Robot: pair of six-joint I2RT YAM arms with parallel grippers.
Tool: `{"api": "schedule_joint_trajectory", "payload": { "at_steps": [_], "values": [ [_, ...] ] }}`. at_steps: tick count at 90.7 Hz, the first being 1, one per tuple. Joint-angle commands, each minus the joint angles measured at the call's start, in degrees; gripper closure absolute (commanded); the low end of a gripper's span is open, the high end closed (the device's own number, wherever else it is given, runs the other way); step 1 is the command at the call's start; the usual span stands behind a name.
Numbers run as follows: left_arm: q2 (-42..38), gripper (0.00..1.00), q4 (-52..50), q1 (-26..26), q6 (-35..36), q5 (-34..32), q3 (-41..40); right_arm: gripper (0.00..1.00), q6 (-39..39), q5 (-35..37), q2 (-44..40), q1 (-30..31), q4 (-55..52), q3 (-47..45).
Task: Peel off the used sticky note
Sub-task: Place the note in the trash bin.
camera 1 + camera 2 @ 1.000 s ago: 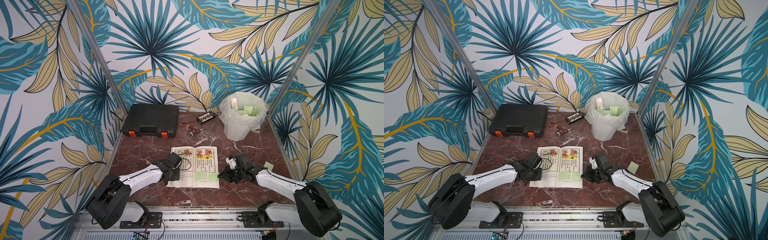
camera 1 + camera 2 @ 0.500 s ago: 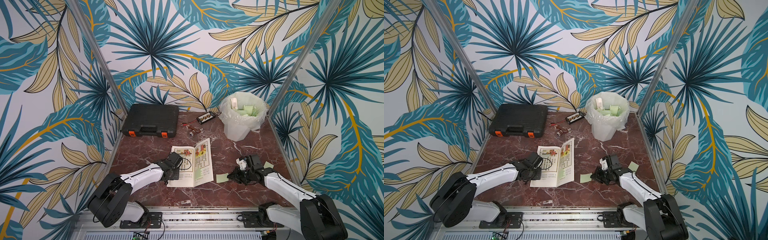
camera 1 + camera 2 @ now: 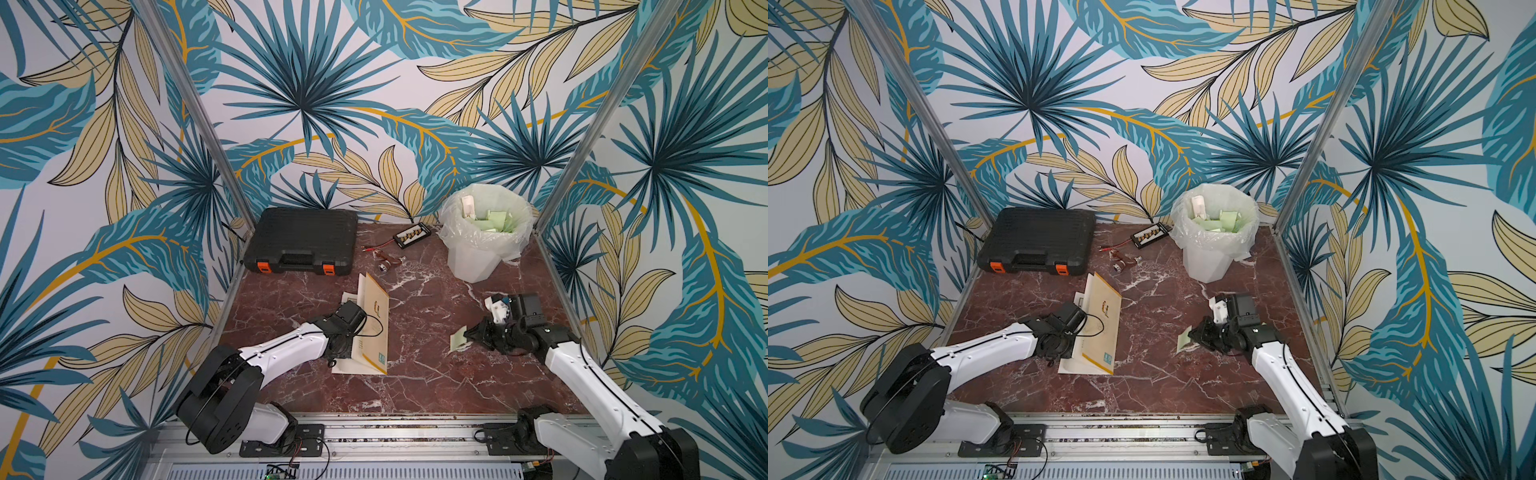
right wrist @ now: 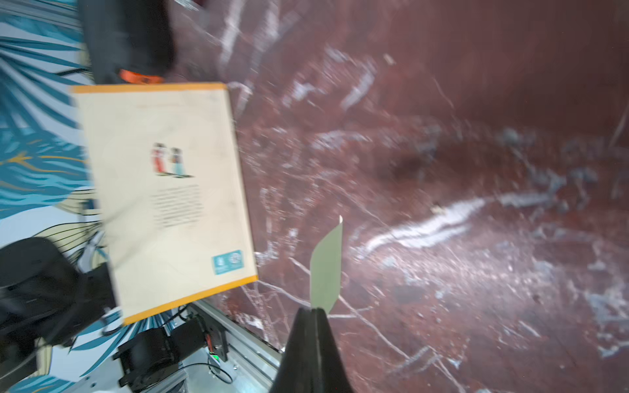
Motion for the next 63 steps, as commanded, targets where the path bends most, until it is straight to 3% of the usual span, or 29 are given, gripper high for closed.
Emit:
{"api": "schedule_joint_trajectory", "payload": {
  "at_steps": [1,14,37,58,63],
  "values": [
    [-0.29,1.00,-1.57,-0.39,1.00,-1.41,1.94,1.00,-3.27,-0.50,-1.54,-0.75,-8.10,11.49],
    [-0.25,1.00,-1.23,-0.39,1.11,-1.43,2.01,1.00,-3.69,-0.44,2.98,-1.31,-9.47,28.36],
    [0.35,1.00,-0.74,-0.89,1.62,-0.86,2.32,1.00,-5.21,3.09,20.80,-4.91,-9.13,50.83],
    [0.13,1.00,-1.01,-1.27,1.77,-0.85,2.55,1.00,-8.11,12.41,38.35,-9.89,-14.44,69.37],
    [0.22,1.00,-1.13,-1.36,1.83,-0.80,2.81,0.93,-9.96,14.05,43.15,-10.12,-18.67,76.48]
  ]
}}
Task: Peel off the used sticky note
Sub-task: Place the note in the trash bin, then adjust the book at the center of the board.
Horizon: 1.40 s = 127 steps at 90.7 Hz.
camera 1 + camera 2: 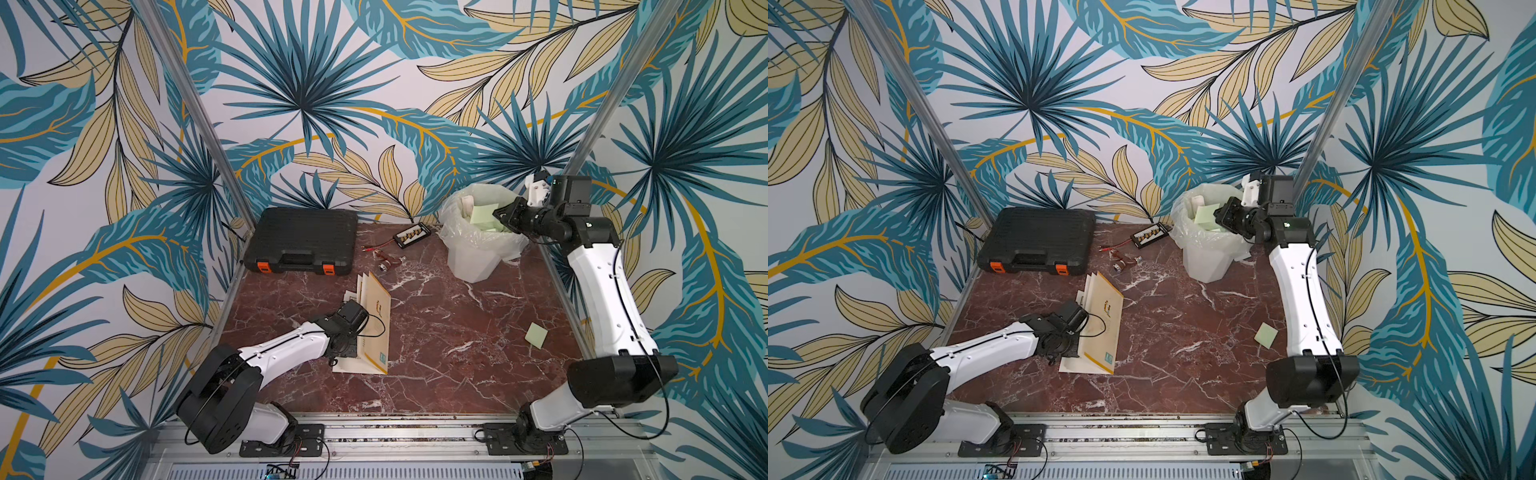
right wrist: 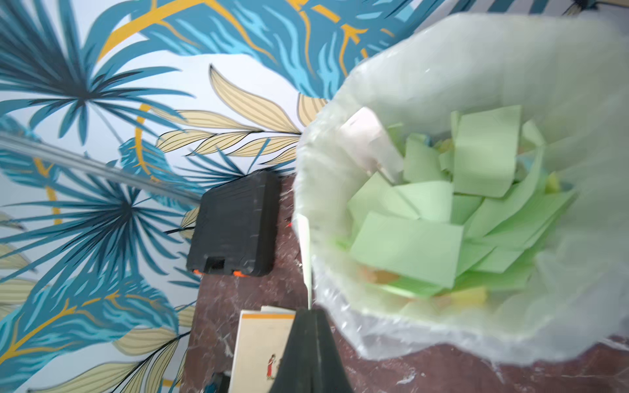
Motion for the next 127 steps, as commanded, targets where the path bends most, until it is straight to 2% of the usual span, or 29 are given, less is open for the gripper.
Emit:
{"api": "schedule_joint_trajectory", "payload": {
  "at_steps": [1,3,10,15,24,35,52,69,83,101,127],
  "values": [
    [0.26,1.00,-0.72,-0.42,0.69,-0.33,2.18,0.92,-3.97,5.52,7.57,-0.76,-7.79,10.22],
    [0.27,1.00,-0.73,-0.45,0.69,-0.39,2.30,0.89,-4.55,6.10,9.50,-0.74,-9.56,13.41],
    [0.34,1.00,-0.73,-0.59,0.70,-0.43,2.47,0.67,-6.71,8.18,16.04,-0.73,-16.99,24.05],
    [0.37,1.00,-0.79,-0.70,0.64,-0.39,2.63,0.55,-7.76,9.65,19.86,-0.75,-21.94,31.48],
    [0.36,1.00,-1.09,-1.00,0.66,-0.31,3.22,0.44,-8.55,10.48,23.65,-0.77,-27.16,40.87],
    [0.39,1.00,-2.07,-1.71,0.76,-0.26,4.68,0.42,-8.16,9.22,22.87,-0.69,-27.76,42.80],
    [0.23,1.00,-3.47,-3.28,1.11,0.03,7.97,0.51,-8.39,1.39,19.78,1.06,-29.77,42.05],
    [0.65,1.00,-4.67,-4.79,1.50,0.20,12.19,0.55,-8.97,-5.06,12.63,5.06,-26.56,32.08],
    [1.04,1.00,-5.58,-6.32,2.28,0.79,16.12,0.57,-6.77,-12.43,2.61,7.97,-15.79,13.65],
    [1.52,1.00,-5.83,-9.21,3.42,1.73,21.20,0.60,-2.98,-15.80,-7.37,10.70,-5.29,-7.28],
    [5.62,1.00,-6.31,-16.38,5.44,2.56,29.91,0.61,-2.01,-16.79,-15.90,13.29,-0.26,-24.49]
  ]
}}
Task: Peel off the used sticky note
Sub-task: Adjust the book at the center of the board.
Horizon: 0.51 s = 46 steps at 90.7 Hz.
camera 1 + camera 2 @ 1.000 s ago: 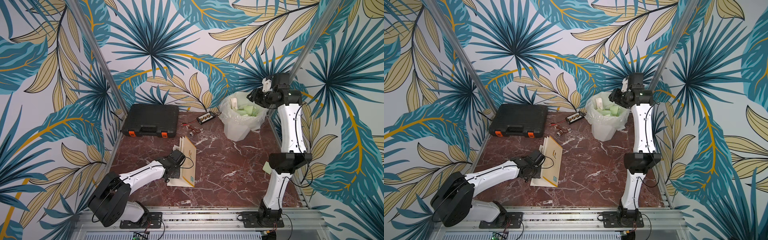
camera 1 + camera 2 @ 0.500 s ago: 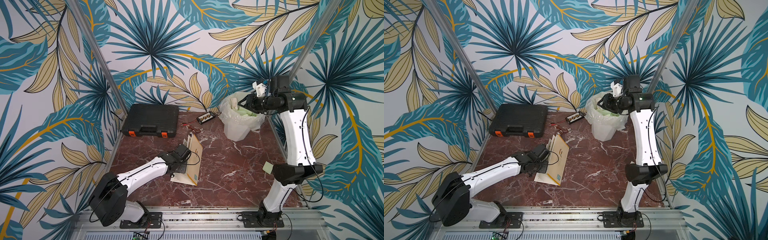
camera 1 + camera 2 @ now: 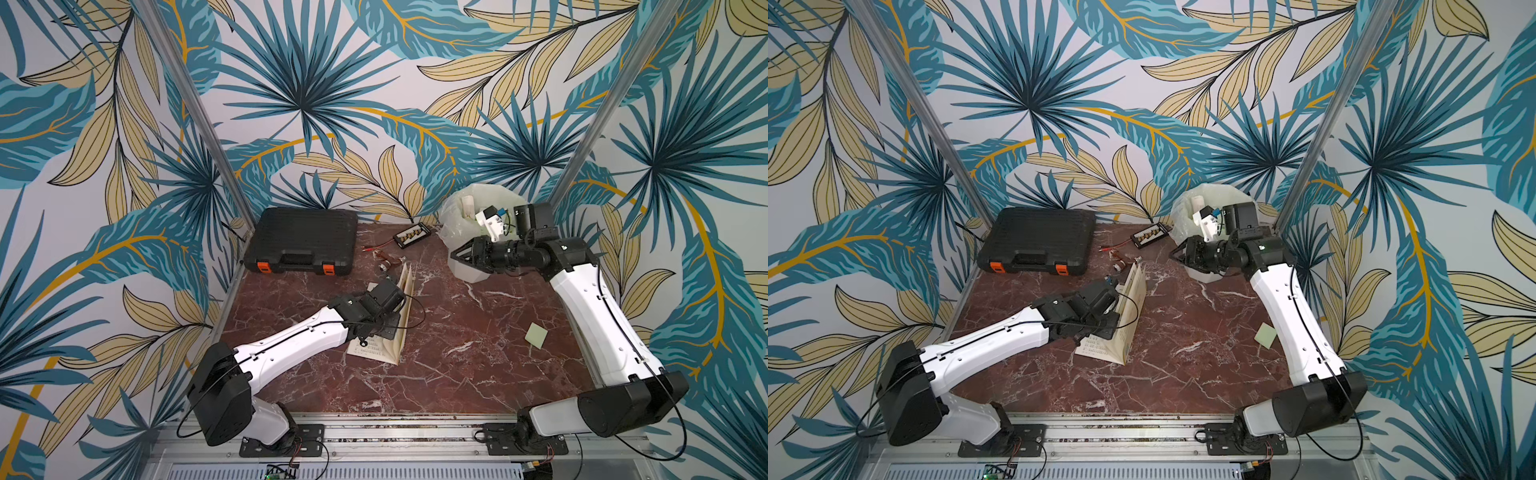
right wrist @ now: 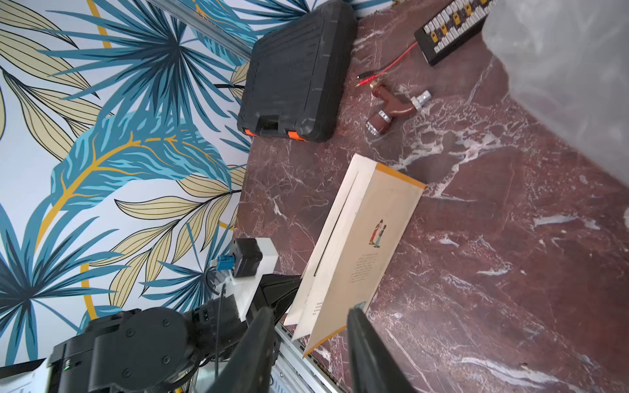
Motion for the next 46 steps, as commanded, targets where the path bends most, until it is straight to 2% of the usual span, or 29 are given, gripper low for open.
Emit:
{"api": "schedule_joint_trajectory", "payload": {
  "at_steps": [1,22,46],
  "values": [
    [2.17,1.00,0.05,-2.93,1.85,0.70,5.01,0.61,1.00,-1.66,-3.45,0.55,4.38,-5.01],
    [8.27,1.00,1.22,-8.23,3.06,4.26,11.28,0.61,1.74,-1.36,-8.25,0.73,6.79,-13.67],
    [11.04,1.00,3.79,-8.91,1.89,6.85,10.93,0.64,6.27,-3.11,-11.89,1.36,13.73,-24.16]
  ]
}}
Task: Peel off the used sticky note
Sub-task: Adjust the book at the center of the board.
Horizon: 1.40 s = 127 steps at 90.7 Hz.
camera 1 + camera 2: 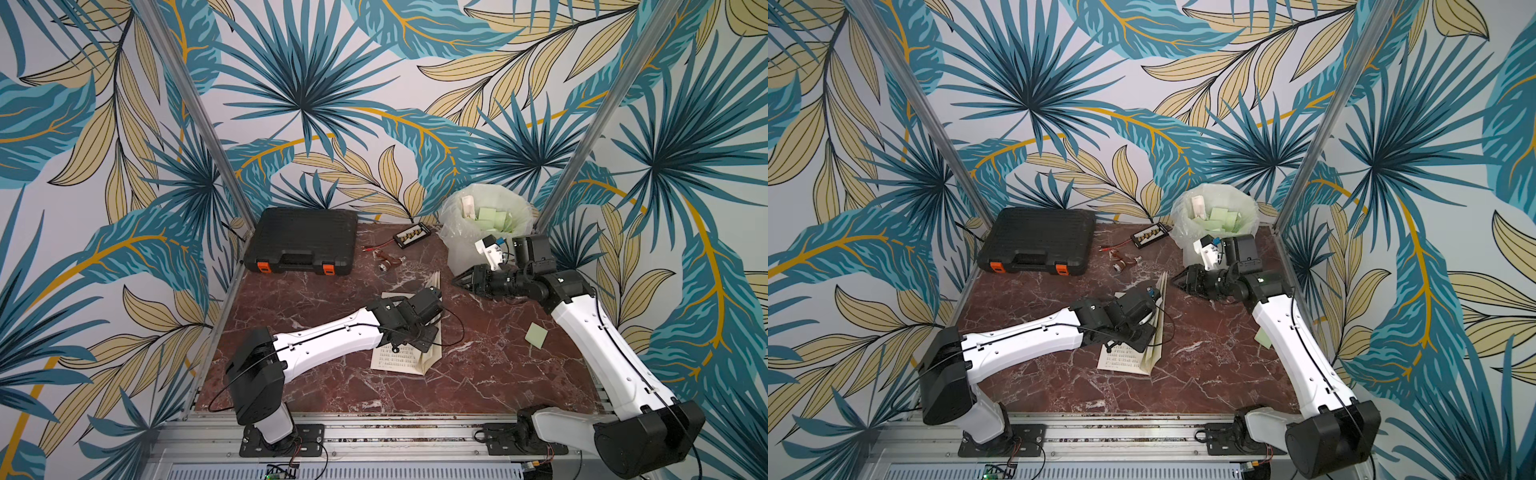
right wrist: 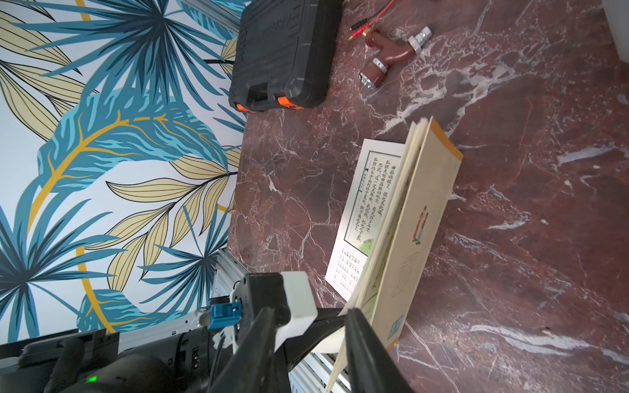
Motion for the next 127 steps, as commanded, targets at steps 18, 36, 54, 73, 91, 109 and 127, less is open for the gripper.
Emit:
{"api": "schedule_joint_trajectory", "payload": {
  "at_steps": [18,36,54,73,91,109,127],
  "values": [
    [0.69,1.00,1.49,-0.01,0.25,1.44,2.48,0.68,10.38,-4.81,-3.11,3.39,14.91,-12.40],
    [2.07,1.00,3.21,-0.01,-0.44,3.39,2.53,0.71,17.06,-5.85,-5.80,5.65,22.27,-18.19],
    [3.46,1.00,4.27,-0.01,-0.96,4.56,3.46,0.72,20.51,-6.01,-7.71,7.53,24.67,-21.36],
    [4.03,1.00,5.29,-0.01,-1.03,5.40,4.11,0.72,25.75,-5.70,-8.01,8.56,31.86,-26.01],
    [4.54,1.00,6.50,-0.23,-1.35,6.58,3.76,0.74,29.15,-4.41,-6.27,8.83,35.68,-28.00],
    [5.04,1.00,6.49,-0.37,-1.50,6.39,3.56,0.74,25.38,-0.50,-4.89,8.80,30.67,-27.96],
    [5.03,1.00,6.61,-0.37,-1.28,6.18,3.02,0.75,22.71,2.67,-2.02,8.85,29.35,-29.99]
  ]
}}
